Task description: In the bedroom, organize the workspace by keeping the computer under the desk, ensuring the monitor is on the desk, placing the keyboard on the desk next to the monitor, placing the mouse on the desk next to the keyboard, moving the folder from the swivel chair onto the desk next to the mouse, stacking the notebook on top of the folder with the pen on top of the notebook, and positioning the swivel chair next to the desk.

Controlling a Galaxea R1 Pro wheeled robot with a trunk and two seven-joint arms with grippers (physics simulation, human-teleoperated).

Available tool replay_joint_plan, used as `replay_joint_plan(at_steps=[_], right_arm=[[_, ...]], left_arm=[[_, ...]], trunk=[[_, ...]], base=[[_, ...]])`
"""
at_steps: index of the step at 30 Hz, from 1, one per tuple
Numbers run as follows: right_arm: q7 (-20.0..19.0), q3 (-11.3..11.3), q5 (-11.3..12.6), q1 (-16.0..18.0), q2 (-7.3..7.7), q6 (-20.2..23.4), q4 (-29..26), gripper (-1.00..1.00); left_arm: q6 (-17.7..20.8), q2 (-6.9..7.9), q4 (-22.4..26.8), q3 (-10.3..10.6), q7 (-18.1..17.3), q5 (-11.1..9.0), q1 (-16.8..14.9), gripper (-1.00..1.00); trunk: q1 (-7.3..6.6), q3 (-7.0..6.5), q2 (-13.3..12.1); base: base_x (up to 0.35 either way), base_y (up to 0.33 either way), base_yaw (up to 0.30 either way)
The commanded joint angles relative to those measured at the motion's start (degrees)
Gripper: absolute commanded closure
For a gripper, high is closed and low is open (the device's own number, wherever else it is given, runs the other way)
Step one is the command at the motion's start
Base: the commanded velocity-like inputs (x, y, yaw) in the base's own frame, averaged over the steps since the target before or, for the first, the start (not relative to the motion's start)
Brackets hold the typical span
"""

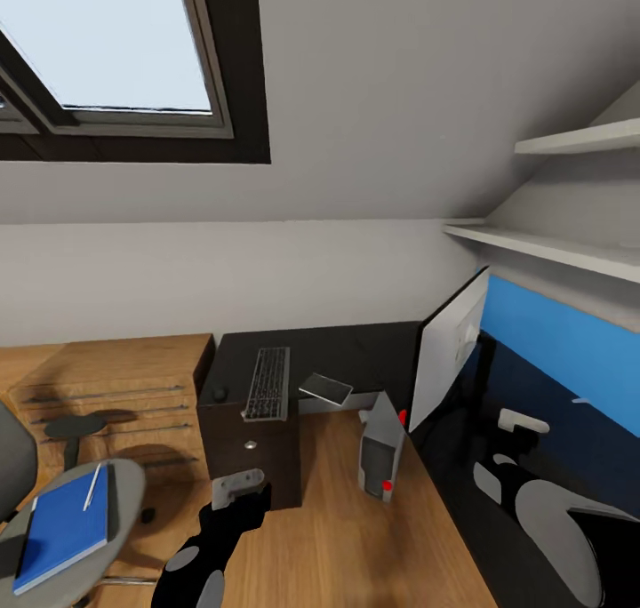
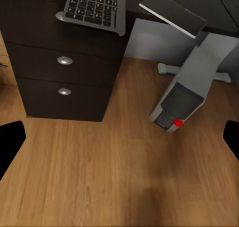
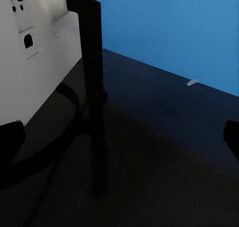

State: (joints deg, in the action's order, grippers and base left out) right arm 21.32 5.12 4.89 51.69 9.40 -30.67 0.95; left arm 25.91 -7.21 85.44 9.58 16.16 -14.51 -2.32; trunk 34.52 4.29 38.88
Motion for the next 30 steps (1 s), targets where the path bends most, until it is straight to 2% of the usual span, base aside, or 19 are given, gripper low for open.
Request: replay_joint_plan(at_steps=[1, 10, 18, 30], right_arm=[[-0.3, 0.4, 0.2, 0.1, 0.0, -0.5, 0.1, -1.0], [-0.3, 0.4, 0.2, 0.1, 0.0, -0.4, 0.1, -1.0], [-0.3, 0.4, 0.2, 0.1, 0.0, -0.4, 0.1, -1.0], [-0.4, 0.4, 0.2, 0.1, 0.22, -0.3, 0.1, -1.0]], left_arm=[[0.2, 0.01, 0.1, 0.1, 0.5, -0.6, -0.1, -1.0], [0.2, 0.01, 0.1, 0.1, 0.5, -0.6, -0.1, -1.0], [0.2, 0.06, 0.1, 0.1, 0.6, -0.6, -0.1, -1.0], [0.3, 0.09, 0.1, 0.1, 0.5, -0.6, -0.1, -1.0]], trunk=[[0.04, 0.1, 0.1], [0.04, 0.09, 0.1], [0.04, 0.09, 0.1], [0.04, 0.09, 0.1]], base=[[0.233, 0.036, -0.038], [0.203, 0.119, -0.01], [0.053, 0.018, 0.0], [0.18, 0.002, 0.0]])
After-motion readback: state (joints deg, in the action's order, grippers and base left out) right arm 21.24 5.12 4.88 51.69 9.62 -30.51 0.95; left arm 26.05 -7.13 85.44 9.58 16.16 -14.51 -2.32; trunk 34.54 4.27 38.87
